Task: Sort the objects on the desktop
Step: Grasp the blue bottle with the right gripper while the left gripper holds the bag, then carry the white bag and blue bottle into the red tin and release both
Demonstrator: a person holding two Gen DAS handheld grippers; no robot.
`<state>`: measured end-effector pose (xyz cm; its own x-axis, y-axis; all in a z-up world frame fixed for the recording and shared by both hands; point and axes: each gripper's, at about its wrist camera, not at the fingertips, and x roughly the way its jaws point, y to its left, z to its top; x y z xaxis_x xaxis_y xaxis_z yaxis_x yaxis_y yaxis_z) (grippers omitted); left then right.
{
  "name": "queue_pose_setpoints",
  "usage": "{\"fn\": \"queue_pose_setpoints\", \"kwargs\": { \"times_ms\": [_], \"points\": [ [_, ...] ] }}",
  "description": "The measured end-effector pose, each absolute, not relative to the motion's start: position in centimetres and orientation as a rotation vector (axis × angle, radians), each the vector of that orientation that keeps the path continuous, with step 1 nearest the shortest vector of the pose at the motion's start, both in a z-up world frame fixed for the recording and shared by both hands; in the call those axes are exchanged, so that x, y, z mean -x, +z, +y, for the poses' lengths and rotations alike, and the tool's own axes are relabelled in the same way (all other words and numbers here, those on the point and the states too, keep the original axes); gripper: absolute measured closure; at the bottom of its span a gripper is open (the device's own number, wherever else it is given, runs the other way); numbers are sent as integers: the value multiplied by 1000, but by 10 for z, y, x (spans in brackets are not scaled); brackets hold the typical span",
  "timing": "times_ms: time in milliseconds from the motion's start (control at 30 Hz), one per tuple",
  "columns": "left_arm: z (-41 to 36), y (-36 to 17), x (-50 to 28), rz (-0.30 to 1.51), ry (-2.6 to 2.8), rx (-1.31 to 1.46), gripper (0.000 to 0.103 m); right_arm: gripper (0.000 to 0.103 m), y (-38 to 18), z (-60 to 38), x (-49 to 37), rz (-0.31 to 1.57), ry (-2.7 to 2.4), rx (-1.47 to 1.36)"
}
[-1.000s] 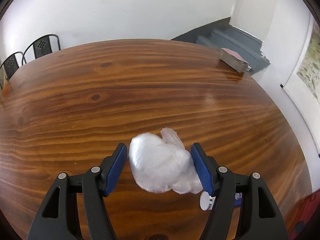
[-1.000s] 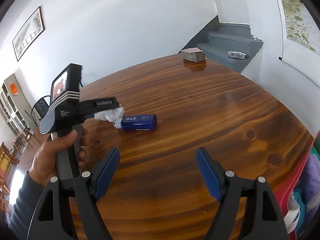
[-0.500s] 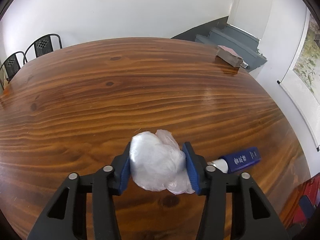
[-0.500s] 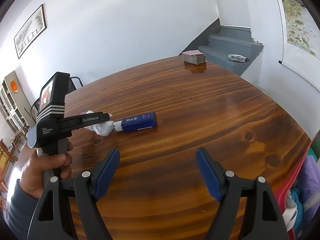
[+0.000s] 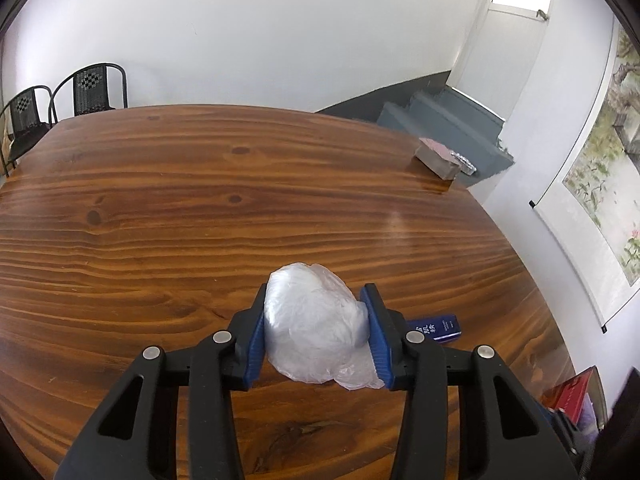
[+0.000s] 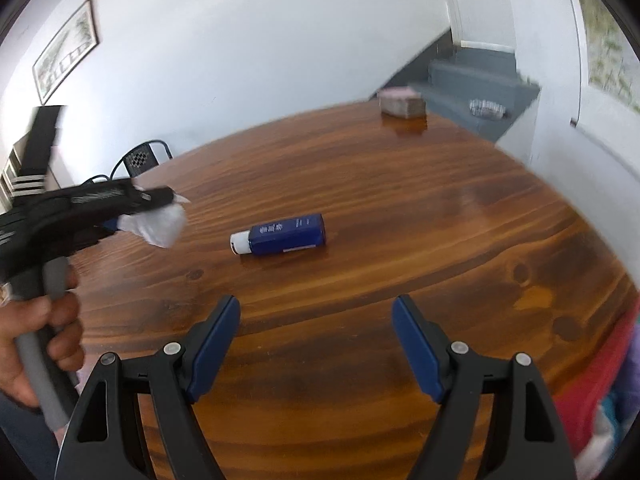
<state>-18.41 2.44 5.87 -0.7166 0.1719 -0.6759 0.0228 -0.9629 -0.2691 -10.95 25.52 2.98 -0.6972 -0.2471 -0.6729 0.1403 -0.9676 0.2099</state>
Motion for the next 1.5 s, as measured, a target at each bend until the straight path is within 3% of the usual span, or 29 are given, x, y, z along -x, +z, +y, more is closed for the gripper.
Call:
{"fn": "queue_pose_setpoints", "kwargs": {
  "times_ms": [400,633,700,767,800,867,1167,1500],
  "points": [
    [2,59,188,-477,2850,1168,56,22,12,215,184,-391,-2514,-1267],
    [-6,55,192,-509,2850,1194,56,21,12,197,217,-253,-2626,-1311],
    [-7,52,193,-509,2849,1207,56,25,11,185,216,-104,-2669,-1318],
    [-7,50,194,-507,2852,1217,56,46,9,177,208,53,-2730,-1319],
    [-6,50,194,-502,2853,1220,56,50,8,176,203,101,-2745,-1313],
    [-2,49,193,-487,2852,1224,56,69,9,183,194,91,-2745,-1307],
    [13,58,187,-430,2835,1186,56,71,17,206,166,-121,-2703,-1284],
    [25,73,176,-423,2814,1127,56,71,65,223,99,-194,-2786,-1061]
  ]
}}
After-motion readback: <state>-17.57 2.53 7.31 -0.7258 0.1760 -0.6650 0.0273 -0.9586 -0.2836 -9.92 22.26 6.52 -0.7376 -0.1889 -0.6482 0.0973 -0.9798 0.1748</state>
